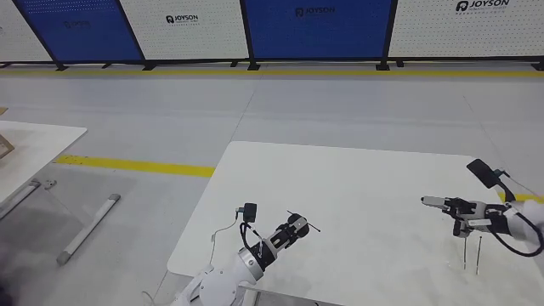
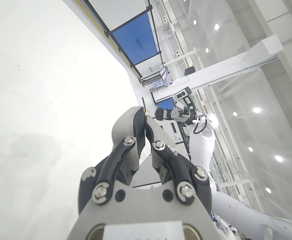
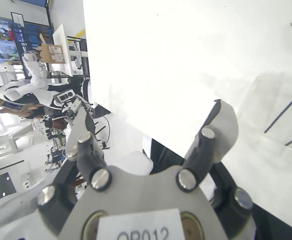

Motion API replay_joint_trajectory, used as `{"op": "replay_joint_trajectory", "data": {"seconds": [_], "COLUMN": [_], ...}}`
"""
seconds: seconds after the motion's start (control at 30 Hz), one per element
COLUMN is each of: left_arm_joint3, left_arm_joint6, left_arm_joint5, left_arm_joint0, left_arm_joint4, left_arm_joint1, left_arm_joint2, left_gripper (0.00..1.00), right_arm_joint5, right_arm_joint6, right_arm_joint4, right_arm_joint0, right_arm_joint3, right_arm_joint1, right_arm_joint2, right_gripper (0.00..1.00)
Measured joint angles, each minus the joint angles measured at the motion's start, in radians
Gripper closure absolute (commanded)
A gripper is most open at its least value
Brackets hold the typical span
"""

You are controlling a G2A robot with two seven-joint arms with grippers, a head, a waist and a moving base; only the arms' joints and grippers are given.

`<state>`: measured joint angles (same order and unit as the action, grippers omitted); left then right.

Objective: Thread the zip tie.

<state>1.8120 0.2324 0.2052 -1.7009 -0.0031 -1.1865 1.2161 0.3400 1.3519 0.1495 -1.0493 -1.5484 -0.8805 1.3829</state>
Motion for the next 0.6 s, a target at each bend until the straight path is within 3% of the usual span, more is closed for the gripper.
{"op": "replay_joint_trajectory", "data": {"seconds": [0.17,0.3,0.43,0.6], "left_arm_joint3": [0.0,0.0,0.0,0.0], "left_arm_joint6": [0.0,0.0,0.0,0.0], "left_arm_joint5": [0.0,0.0,0.0,0.0], "left_arm_joint0": [0.0,0.0,0.0,0.0], "left_arm_joint4": [0.0,0.0,0.0,0.0], "left_arm_joint1": [0.0,0.0,0.0,0.0], "left_arm_joint2": [0.0,0.0,0.0,0.0], "left_gripper": [1.0,1.0,1.0,1.0], "right_arm_joint5": [-0.003,0.0,0.0,0.0], "right_arm_joint6": [-0.002,0.042,0.038,0.038], "right_arm_joint4": [0.064,0.179,0.117,0.103], "right_arm_joint0": [-0.004,0.072,0.141,0.143], "right_arm_joint3": [-0.011,0.064,0.083,0.081], "right_arm_joint1": [0.003,0.001,0.0,0.003], "right_arm_joint2": [-0.029,-0.109,-0.177,-0.179], "right_gripper": [0.0,0.0,0.0,0.0]}}
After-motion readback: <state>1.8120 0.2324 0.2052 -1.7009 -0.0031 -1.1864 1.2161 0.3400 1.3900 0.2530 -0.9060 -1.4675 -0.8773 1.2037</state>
